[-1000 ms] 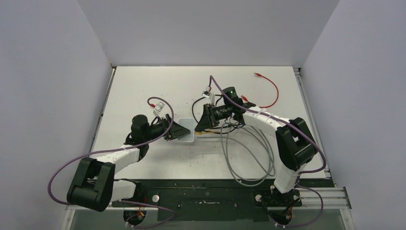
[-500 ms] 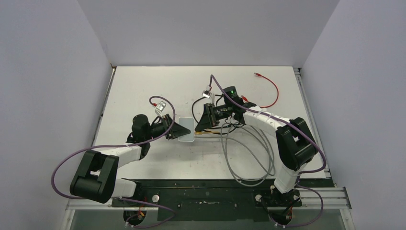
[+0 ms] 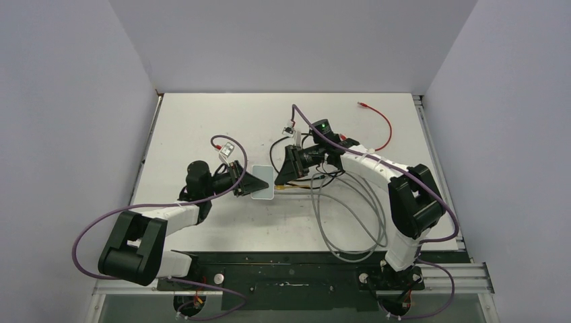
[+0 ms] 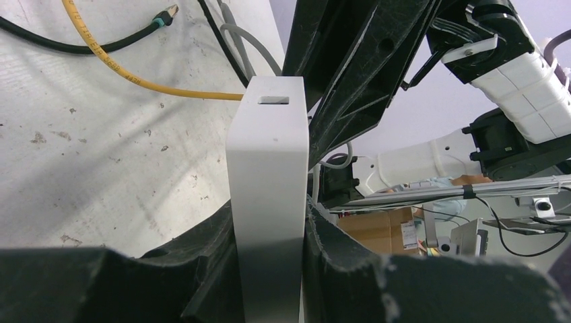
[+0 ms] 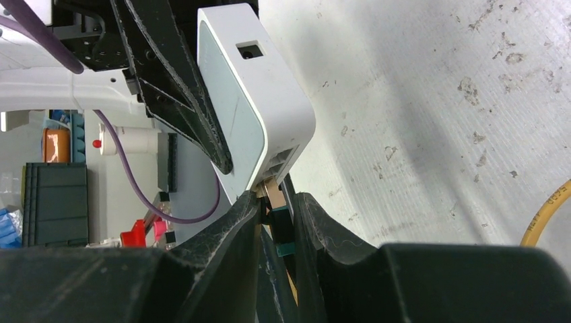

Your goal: Pull the plug from the switch port

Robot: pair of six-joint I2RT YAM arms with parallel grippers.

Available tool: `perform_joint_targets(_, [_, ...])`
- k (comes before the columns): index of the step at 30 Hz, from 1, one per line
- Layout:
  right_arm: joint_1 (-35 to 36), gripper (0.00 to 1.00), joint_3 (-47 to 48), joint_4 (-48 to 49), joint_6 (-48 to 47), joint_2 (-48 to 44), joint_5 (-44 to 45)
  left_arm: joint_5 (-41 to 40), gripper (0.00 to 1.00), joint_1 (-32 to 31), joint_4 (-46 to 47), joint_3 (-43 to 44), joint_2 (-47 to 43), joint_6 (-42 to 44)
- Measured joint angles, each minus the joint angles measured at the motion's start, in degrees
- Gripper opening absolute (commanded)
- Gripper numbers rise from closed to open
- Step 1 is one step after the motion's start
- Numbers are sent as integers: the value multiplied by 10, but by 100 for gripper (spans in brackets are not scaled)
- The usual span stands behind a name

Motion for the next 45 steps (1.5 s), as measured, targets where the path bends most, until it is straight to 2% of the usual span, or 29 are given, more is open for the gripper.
perform_joint_targets(10, [-1, 5, 7, -26, -16, 4, 11, -14, 0, -1, -28, 0, -13, 14])
perform_joint_targets(17, [-32, 5, -2, -54, -34, 4, 70, -13, 0, 9, -26, 0, -47, 12])
perform_joint_targets(28, [-45, 5, -3, -56, -39, 2, 76, -10, 0, 8, -46, 5, -49, 26])
perform_joint_targets(34, [-45, 5, -2, -32, -13, -1, 80, -12, 0, -35, -104, 45, -40, 68])
perform_joint_targets(45, [-85, 5, 12, 20, 50, -47, 90, -34, 0, -113, -130, 54, 3, 93])
